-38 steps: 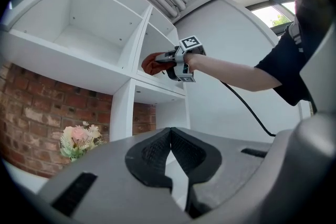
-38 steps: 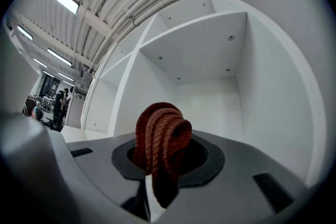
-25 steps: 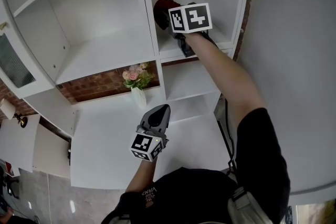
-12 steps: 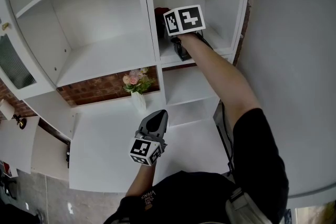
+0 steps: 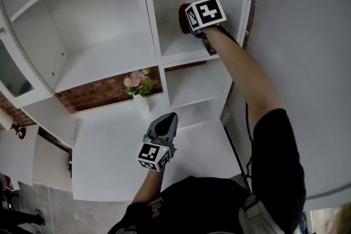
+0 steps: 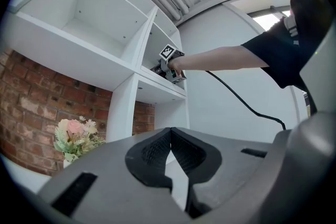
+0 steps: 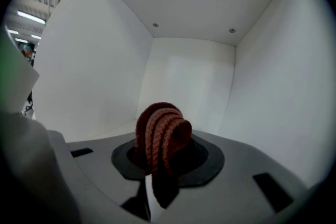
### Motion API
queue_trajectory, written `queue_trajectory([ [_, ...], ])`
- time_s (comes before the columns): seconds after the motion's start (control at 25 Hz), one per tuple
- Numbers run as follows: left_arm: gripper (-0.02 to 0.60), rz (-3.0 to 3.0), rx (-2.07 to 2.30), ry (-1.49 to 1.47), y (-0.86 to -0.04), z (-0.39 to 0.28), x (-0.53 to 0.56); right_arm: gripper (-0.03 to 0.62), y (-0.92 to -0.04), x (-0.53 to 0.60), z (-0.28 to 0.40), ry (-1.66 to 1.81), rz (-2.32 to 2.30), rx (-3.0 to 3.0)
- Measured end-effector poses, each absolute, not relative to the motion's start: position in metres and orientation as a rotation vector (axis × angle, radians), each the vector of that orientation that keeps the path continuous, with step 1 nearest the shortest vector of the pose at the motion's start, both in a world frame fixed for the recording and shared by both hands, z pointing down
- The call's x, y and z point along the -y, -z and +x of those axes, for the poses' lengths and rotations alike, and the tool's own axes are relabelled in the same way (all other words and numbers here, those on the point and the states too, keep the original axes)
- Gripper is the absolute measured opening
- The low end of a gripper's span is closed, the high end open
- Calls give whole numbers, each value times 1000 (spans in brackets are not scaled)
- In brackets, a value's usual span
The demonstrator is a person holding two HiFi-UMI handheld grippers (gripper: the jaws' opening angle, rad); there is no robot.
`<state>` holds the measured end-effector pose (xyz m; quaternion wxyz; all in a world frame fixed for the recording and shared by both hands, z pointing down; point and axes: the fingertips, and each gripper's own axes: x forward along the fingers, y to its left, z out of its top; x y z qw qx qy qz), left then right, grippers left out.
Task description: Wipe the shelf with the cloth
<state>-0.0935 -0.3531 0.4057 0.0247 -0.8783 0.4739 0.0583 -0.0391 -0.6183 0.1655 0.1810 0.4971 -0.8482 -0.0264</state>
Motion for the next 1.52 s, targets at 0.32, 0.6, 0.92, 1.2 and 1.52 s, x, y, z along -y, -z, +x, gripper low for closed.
queue_trajectory([
  [0.32, 8, -2776, -1412, -193, -414, -81, 356, 100, -168, 618, 10, 268, 1517, 2012],
  [0.6, 8, -2801, -1379, -218, -413, -75, 355, 100, -170, 618, 10, 399, 1553, 1878],
  [0.92, 8, -2828, -1349, -216, -415, -71, 353, 100, -154, 600, -3, 331, 1566, 2084],
  [1.2, 8, -2833, -1343, -215, -416, -69, 351, 101, -139, 556, -76, 78, 1246, 2510],
  [1.52, 8, -2813, -1382, -232, -416, -77, 343, 101, -172, 539, -121, -190, 1023, 2571],
])
